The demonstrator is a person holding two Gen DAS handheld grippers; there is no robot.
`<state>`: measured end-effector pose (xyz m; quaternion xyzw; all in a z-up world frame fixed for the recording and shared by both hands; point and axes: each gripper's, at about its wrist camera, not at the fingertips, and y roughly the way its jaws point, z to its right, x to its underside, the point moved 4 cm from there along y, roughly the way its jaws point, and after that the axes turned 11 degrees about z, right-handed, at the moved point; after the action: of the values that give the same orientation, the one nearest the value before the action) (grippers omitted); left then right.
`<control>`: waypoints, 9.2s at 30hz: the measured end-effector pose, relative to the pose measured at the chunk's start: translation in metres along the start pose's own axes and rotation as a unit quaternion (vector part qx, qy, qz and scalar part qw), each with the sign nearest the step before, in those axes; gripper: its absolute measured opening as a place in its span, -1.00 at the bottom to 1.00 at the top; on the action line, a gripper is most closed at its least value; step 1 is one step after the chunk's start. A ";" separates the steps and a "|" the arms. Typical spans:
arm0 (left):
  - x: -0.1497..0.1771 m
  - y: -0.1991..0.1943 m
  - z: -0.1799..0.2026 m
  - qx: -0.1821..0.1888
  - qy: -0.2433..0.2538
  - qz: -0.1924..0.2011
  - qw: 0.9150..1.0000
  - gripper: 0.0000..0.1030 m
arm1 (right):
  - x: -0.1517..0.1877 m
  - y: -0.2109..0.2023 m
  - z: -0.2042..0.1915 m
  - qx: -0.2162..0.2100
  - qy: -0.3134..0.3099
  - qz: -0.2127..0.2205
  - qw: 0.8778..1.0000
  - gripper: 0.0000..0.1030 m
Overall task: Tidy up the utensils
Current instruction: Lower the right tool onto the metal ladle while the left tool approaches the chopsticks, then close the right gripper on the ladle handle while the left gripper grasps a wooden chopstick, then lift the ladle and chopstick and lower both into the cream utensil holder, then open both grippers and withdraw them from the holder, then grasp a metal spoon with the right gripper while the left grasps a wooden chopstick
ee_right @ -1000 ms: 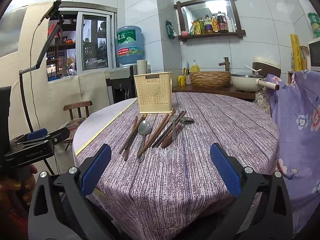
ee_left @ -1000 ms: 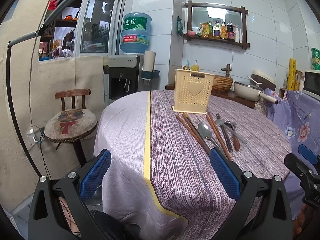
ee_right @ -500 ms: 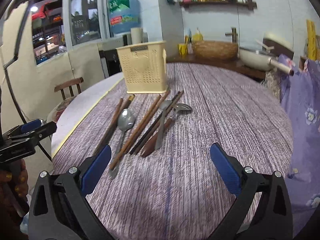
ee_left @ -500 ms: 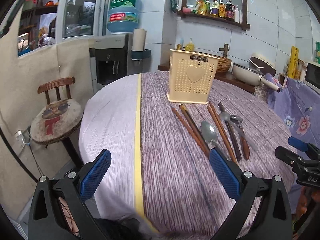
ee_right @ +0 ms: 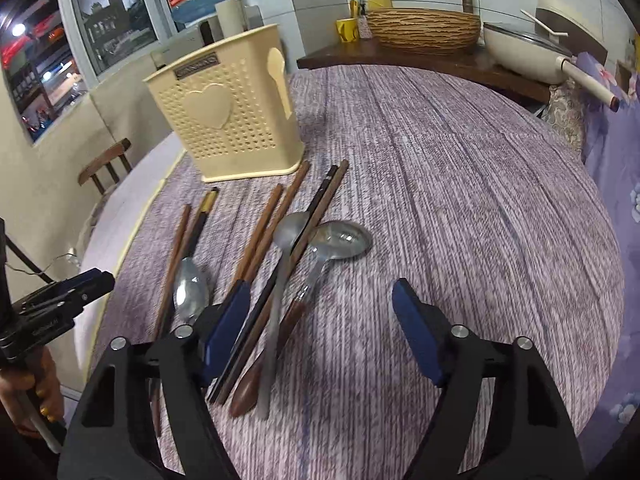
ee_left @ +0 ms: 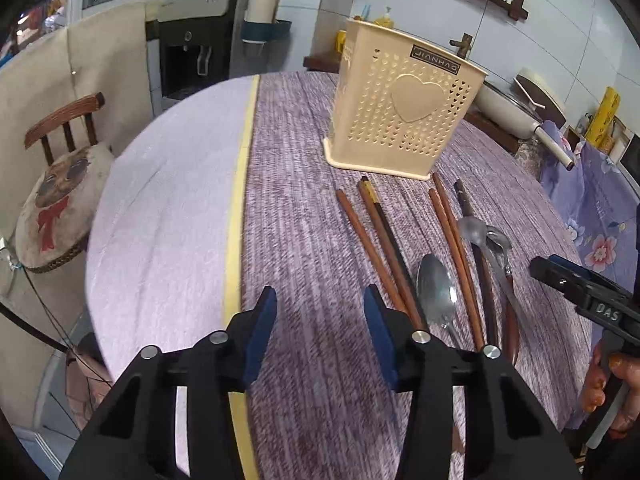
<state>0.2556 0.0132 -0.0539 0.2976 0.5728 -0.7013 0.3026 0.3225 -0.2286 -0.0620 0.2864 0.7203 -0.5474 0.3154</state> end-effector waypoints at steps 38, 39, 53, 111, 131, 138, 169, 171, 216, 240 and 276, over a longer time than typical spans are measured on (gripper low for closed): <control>-0.038 0.082 0.009 -0.020 -0.004 -0.078 0.997 -0.39 | -0.018 0.056 0.043 0.054 -0.101 -0.107 0.988 0.07; -0.040 0.084 0.009 -0.020 -0.006 -0.081 0.997 -0.39 | -0.019 0.055 0.045 0.046 -0.092 -0.103 0.989 0.07; -0.049 0.100 0.015 -0.030 0.007 -0.105 0.994 -0.39 | -0.024 0.082 0.037 0.044 -0.015 -0.132 0.990 0.07; -0.100 0.010 0.040 -0.029 0.032 0.093 0.995 -0.84 | -0.090 -0.022 0.022 0.026 -0.063 0.067 0.995 -0.07; -0.122 -0.055 0.033 -0.011 0.037 0.180 0.983 -0.84 | -0.095 -0.056 0.010 0.011 -0.087 0.099 0.991 -0.07; -0.134 -0.068 0.031 -0.008 0.038 0.191 0.981 -0.85 | -0.104 -0.062 0.002 -0.003 -0.089 0.103 0.991 -0.07; -0.255 -0.045 0.045 -0.035 -0.024 0.315 0.948 -0.85 | -0.250 0.002 -0.091 0.033 -0.119 0.184 0.975 -0.07; -0.245 -0.033 0.040 -0.035 -0.025 0.300 0.953 -0.85 | -0.239 0.015 -0.089 0.032 -0.120 0.172 0.977 -0.07; -0.064 -0.023 -0.001 -0.004 -0.008 0.143 0.990 0.82 | -0.074 -0.022 -0.001 0.010 -0.075 0.103 0.992 0.61; 0.002 0.006 -0.002 -0.006 0.005 0.052 0.999 0.17 | -0.009 0.065 -0.037 0.006 -0.179 -0.031 0.983 0.08; -0.029 0.087 0.027 -0.026 0.040 -0.024 0.999 -0.39 | -0.024 0.054 -0.031 -0.003 -0.135 -0.019 0.991 -0.29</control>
<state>0.3387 -0.0253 -0.0813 0.3036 0.6096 -0.6805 0.2704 0.3745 -0.1874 -0.0706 0.1957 0.6782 -0.5845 0.4002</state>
